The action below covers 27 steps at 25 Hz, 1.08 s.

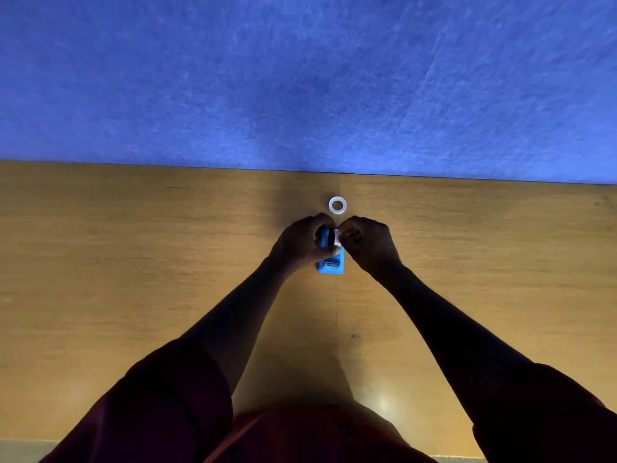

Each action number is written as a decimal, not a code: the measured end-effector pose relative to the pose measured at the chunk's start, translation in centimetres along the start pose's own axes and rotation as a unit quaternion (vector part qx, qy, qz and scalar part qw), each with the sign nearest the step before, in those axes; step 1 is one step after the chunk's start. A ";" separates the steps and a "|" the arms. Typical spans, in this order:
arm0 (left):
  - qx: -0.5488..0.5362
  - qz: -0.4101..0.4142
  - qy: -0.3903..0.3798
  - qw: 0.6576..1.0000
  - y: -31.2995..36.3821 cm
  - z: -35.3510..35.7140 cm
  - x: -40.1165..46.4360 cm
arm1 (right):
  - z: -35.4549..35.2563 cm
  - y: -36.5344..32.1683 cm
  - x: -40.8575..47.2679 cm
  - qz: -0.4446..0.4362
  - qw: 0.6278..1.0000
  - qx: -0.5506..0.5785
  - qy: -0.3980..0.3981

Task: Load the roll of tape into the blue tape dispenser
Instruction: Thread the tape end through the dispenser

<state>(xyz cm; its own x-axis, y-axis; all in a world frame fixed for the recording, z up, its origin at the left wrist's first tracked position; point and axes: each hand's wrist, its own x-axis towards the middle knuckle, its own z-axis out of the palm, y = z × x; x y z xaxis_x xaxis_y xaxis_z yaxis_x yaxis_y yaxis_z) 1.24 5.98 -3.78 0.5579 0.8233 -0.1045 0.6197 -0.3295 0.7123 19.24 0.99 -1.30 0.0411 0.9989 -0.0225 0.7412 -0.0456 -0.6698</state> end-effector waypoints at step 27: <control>-0.002 -0.005 -0.007 1.000 0.3 -0.2 -0.2 | 0.2 -0.5 -0.1 0.021 1.000 -0.015 0.004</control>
<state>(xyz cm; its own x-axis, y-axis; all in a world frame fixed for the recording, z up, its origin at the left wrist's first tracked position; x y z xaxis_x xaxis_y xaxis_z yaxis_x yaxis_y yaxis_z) 1.16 5.83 -3.38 0.5592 0.8202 -0.1206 0.6227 -0.3196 0.7142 18.75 0.88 -1.14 0.0772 0.9960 -0.0445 0.7582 -0.0876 -0.6461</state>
